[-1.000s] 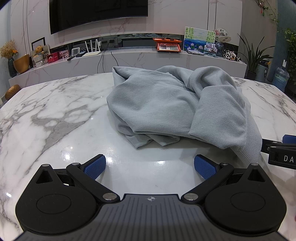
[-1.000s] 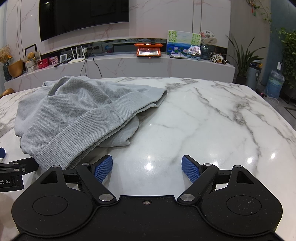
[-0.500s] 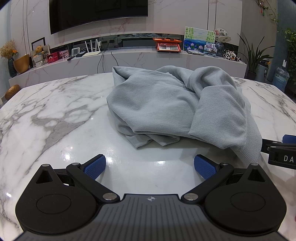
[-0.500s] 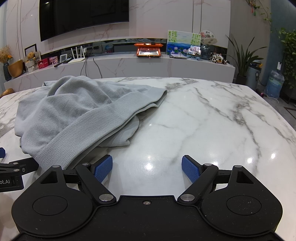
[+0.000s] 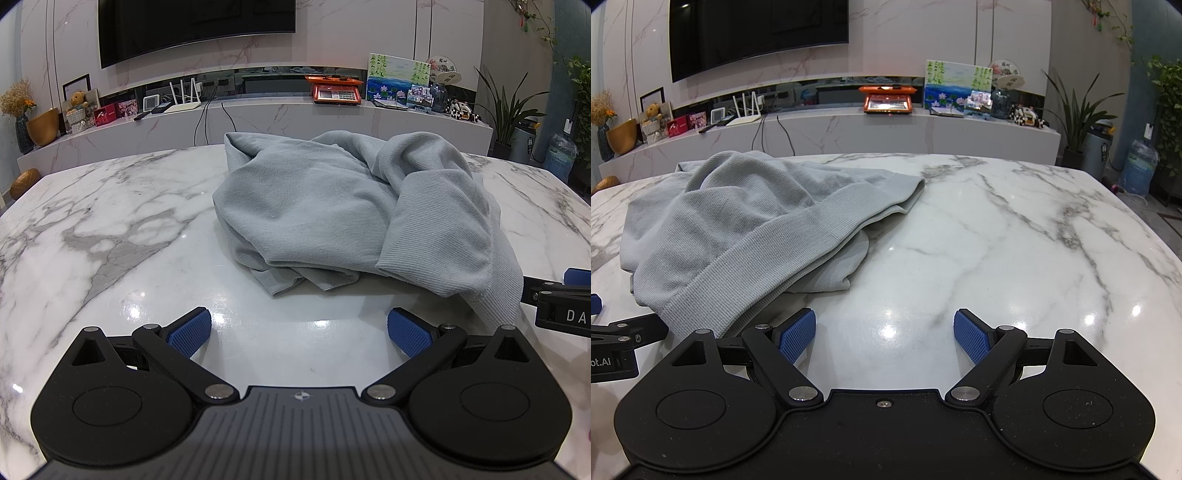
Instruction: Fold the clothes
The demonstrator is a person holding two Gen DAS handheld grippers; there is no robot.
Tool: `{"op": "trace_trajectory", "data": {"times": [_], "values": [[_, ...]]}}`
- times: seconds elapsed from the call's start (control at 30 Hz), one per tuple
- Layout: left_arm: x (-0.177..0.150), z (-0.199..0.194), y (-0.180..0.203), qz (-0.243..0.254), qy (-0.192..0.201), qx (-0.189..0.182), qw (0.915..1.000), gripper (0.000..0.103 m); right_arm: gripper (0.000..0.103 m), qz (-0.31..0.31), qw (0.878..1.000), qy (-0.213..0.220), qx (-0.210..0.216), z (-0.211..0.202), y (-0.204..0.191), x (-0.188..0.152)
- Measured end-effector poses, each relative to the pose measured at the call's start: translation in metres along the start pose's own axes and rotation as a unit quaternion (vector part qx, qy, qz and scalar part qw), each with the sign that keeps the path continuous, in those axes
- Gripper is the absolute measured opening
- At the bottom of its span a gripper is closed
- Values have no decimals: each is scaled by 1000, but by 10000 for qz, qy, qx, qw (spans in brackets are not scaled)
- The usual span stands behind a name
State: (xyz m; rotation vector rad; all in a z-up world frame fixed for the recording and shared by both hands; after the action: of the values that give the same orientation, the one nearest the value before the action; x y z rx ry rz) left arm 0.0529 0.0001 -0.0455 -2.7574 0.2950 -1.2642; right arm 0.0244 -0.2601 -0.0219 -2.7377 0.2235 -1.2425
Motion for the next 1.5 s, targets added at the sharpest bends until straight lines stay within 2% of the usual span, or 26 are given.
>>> {"op": "trace_trajectory", "data": {"times": [1.5], "values": [[0, -1, 0, 5, 10, -8, 10000, 103, 81, 8, 10000, 2, 17, 4, 1, 1]]}}
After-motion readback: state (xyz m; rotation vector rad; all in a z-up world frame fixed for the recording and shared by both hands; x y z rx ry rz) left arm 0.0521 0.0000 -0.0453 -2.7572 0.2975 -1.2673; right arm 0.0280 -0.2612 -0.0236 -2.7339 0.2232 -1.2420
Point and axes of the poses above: each gripper's, at about its wrist camera, not at the fingertips, and z roughly the way its jaws point, y to its right, x to its top, the point moved 7 cm from there along z, roughly the way its jaws point, and after that the axes turned 12 degrees about z, right-handed, at the moved point
